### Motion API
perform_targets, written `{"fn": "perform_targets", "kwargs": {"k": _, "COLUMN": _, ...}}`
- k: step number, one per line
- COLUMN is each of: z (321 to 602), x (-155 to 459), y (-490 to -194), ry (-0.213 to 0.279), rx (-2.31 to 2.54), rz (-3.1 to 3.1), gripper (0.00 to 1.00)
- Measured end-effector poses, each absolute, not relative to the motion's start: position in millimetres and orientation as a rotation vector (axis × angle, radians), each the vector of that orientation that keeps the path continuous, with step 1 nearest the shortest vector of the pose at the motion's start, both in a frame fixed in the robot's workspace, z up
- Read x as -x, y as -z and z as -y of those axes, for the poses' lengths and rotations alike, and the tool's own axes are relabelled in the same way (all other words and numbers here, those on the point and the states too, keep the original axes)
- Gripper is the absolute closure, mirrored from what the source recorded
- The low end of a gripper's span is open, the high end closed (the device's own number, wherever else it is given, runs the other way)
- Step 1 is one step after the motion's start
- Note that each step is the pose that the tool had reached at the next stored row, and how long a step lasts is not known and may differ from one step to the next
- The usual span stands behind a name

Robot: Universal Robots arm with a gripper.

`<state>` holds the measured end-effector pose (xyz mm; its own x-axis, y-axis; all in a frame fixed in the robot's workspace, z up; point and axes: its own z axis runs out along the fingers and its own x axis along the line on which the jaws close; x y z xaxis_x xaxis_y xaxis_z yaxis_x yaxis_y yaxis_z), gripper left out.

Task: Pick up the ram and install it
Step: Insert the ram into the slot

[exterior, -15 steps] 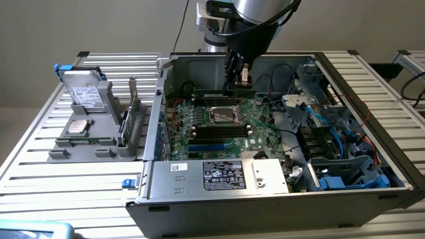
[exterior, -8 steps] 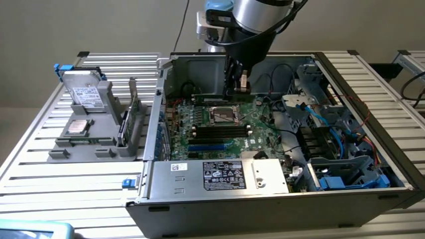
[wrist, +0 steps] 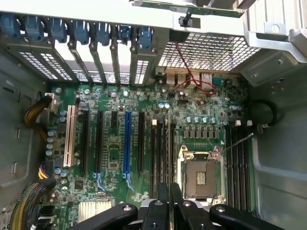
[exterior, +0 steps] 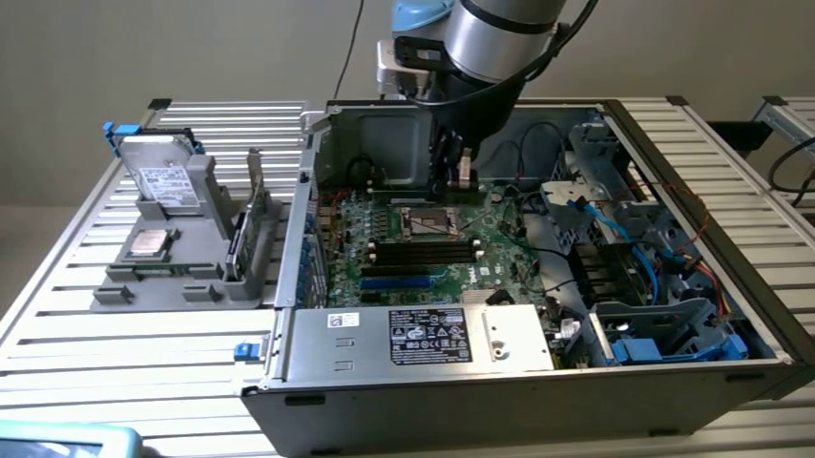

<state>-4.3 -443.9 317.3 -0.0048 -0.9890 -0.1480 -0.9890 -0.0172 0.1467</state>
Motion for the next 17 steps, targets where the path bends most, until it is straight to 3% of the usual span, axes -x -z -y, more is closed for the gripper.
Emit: {"fn": "perform_targets", "kwargs": {"k": 17, "z": 440, "x": 5, "y": -287, "ry": -0.324, "rx": 2.214, "rz": -2.200, "gripper": 0.86}}
